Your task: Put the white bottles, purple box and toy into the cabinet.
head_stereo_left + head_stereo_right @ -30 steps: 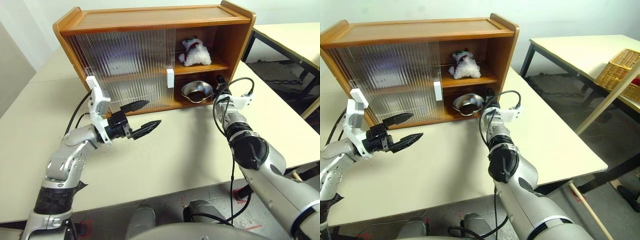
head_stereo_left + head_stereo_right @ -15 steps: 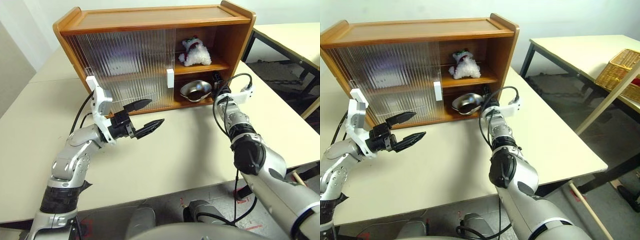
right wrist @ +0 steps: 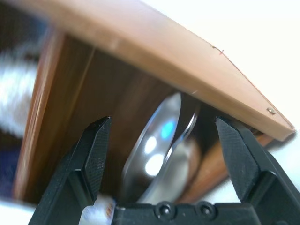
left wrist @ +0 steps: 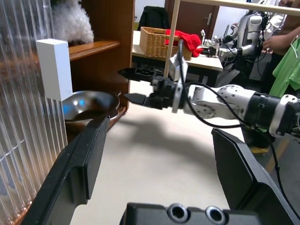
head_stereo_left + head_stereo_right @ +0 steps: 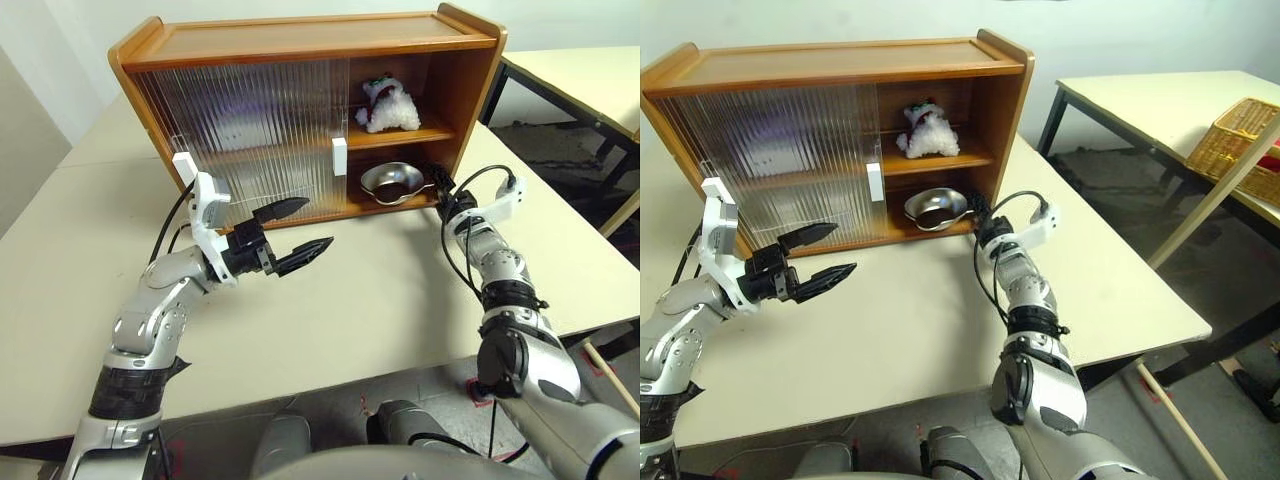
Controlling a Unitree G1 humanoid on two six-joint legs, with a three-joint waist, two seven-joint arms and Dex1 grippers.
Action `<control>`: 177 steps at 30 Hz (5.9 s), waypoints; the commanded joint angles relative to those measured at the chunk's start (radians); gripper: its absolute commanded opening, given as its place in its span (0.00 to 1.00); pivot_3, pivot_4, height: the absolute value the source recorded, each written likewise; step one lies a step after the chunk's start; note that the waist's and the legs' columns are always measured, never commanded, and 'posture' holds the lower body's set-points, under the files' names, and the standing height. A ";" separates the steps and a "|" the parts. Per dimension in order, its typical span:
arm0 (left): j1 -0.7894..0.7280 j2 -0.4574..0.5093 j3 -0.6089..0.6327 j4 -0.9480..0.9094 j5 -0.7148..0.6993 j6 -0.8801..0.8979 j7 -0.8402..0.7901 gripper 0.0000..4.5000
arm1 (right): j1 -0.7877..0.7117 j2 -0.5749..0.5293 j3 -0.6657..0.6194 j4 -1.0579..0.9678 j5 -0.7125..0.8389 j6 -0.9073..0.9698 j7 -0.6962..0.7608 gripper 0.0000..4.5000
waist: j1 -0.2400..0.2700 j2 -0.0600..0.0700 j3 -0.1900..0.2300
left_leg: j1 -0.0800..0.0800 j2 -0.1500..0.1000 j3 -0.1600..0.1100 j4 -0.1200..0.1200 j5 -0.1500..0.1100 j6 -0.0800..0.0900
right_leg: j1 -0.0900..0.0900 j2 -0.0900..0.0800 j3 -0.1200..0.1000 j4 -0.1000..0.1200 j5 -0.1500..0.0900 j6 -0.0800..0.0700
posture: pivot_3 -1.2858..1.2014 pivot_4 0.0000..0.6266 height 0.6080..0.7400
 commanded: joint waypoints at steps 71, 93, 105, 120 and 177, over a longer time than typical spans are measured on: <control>0.039 0.002 -0.005 -0.017 0.003 -0.015 0.024 1.00 | 0.104 -0.080 0.452 -0.098 -0.539 -0.462 0.182 0.01 | 0.009 0.000 0.000 | 0.000 0.001 -0.017 -0.004 0.000 -0.001 | 0.004 0.003 -0.001 -0.001 -0.002 0.002 | 0.50 0.00 1.00; 0.085 0.028 0.033 -0.025 0.001 -0.016 0.012 1.00 | 0.177 0.017 0.709 -0.629 -0.519 -0.114 0.174 0.01 | 0.011 -0.001 0.000 | 0.001 -0.002 -0.018 -0.003 0.001 -0.003 | 0.004 0.006 -0.003 -0.001 -0.012 0.009 | 0.51 0.00 1.00; 0.099 0.029 0.040 -0.031 0.001 -0.021 0.023 1.00 | 0.060 0.143 0.732 -0.399 -0.606 -0.266 0.071 0.01 | 0.018 -0.001 0.000 | -0.001 0.001 -0.023 -0.007 0.001 -0.003 | -0.001 0.004 -0.003 0.000 -0.009 -0.005 | 0.52 0.00 1.00; 0.087 0.015 0.025 -0.018 0.005 -0.031 0.027 1.00 | 0.017 0.151 0.697 -0.345 -0.689 -0.350 -0.111 0.01 | 0.022 -0.001 0.000 | -0.001 0.001 -0.024 -0.010 0.001 -0.003 | -0.002 0.003 -0.003 0.000 -0.008 -0.005 | 0.52 0.00 1.00; 0.050 -0.016 0.001 0.028 0.022 -0.058 0.006 1.00 | 0.047 -0.132 0.476 -0.226 -0.787 -0.414 -0.459 0.01 | 0.021 -0.001 0.000 | -0.002 0.001 -0.026 -0.005 0.001 -0.003 | -0.001 0.003 -0.002 0.000 -0.004 0.010 | 0.51 0.00 1.00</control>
